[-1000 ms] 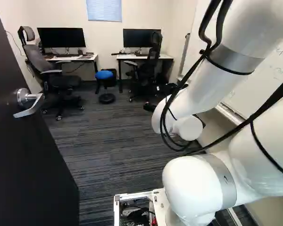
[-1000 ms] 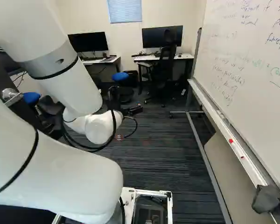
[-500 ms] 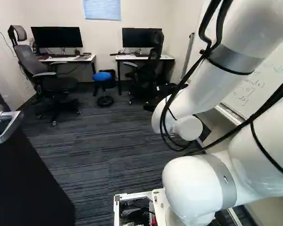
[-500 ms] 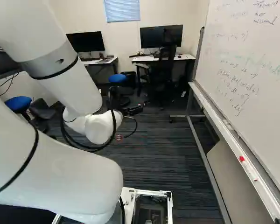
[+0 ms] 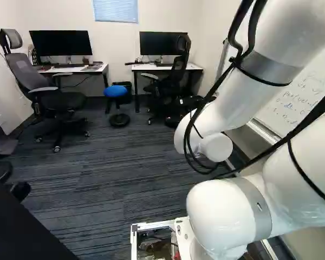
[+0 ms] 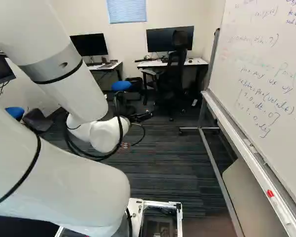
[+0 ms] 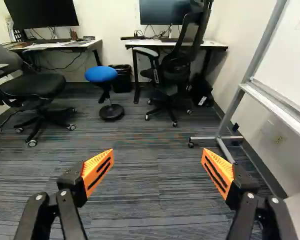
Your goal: Open the door and move inside
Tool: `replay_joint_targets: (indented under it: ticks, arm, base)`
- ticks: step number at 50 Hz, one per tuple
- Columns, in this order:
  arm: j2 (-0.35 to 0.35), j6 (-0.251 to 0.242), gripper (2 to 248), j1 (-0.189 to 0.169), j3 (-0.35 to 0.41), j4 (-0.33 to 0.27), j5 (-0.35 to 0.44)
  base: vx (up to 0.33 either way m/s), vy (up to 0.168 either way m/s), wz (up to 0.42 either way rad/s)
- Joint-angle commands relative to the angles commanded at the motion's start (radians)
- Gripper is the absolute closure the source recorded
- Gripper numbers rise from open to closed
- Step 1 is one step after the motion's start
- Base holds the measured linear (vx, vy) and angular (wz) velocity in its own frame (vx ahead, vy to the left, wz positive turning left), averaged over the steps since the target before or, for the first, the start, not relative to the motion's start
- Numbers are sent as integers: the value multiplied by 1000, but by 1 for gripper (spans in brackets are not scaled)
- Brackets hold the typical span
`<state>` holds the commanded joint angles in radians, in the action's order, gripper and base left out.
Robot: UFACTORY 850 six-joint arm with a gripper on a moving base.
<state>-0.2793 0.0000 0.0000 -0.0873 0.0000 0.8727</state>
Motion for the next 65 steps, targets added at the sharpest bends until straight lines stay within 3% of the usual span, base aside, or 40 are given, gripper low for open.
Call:
replay_joint_targets:
  ticks: [30,65]
  arm:
    - [0,0,3,0,0,0,0]
    - [0,0,3,0,0,0,0]
  base:
    - [224,8,32]
    - [175,67,286]
